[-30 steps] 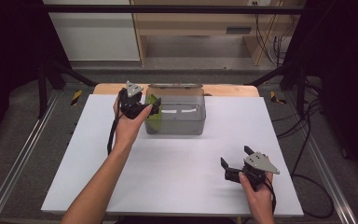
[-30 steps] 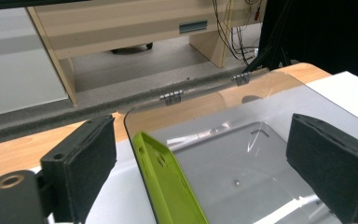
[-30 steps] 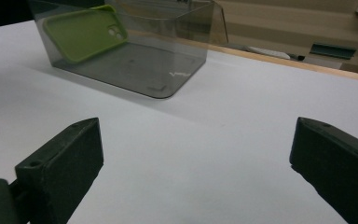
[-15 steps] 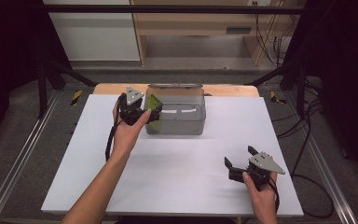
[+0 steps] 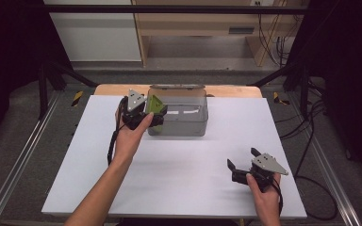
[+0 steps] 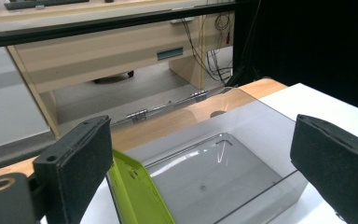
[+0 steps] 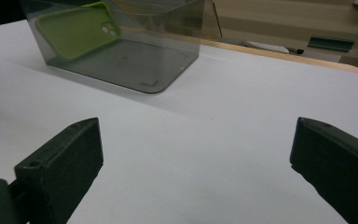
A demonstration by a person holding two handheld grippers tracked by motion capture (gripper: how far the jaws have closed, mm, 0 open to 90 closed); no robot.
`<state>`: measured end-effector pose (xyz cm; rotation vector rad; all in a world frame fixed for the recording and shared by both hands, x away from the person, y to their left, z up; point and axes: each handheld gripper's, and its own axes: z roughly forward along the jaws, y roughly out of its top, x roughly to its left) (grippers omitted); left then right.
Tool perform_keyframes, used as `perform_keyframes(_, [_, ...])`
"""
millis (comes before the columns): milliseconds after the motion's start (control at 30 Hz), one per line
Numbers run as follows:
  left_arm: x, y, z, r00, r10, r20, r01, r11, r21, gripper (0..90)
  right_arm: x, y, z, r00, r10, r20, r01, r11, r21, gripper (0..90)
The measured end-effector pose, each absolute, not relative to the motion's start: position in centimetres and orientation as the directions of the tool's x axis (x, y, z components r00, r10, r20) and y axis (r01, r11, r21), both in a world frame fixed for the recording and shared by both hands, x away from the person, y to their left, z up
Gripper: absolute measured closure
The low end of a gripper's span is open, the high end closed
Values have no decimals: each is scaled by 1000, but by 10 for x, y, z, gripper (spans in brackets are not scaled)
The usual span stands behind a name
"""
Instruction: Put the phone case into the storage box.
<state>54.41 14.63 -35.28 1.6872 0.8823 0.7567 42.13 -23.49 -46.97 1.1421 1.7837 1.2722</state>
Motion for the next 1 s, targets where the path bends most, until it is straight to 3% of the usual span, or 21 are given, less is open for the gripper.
perform_keyframes(1000, [511, 205, -359, 508, 861, 2, 104, -64, 992, 43, 421, -237, -469, -417, 909, -19, 275, 146, 950, 27])
